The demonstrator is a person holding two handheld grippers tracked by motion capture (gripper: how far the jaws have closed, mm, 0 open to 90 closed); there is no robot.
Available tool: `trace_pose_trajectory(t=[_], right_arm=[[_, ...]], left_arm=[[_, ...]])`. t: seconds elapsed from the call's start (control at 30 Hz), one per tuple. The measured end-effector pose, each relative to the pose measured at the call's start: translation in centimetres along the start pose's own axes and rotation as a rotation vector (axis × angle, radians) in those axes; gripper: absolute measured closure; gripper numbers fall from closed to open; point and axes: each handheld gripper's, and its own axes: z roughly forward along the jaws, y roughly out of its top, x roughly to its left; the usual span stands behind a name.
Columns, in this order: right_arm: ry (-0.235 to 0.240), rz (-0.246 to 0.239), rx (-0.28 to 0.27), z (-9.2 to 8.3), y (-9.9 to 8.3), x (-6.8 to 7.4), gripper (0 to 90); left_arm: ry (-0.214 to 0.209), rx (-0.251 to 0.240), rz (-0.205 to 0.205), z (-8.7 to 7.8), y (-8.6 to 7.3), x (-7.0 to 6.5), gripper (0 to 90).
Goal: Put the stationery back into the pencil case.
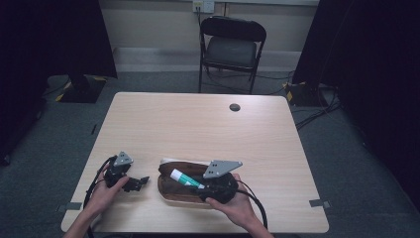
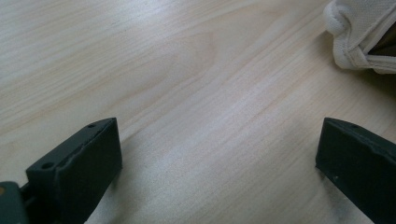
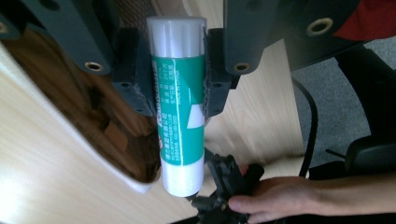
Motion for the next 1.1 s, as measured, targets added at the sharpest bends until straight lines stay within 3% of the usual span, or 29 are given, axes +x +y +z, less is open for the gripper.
trace_pose_trajectory(t=[0.67, 1.1], right_arm=[[-0.047, 0.058, 0.09, 2.6, -1.7, -1.9, 65.9], [-0.118, 0.084, 0.094, 3.2, -1.8, -2.8, 63.5]], left_arm=[[0.0, 0.002, 0.003, 0.0, 0.0, 0.0, 0.0], [0.0, 0.0, 0.0, 0.0, 0.0, 0.0, 0.0]])
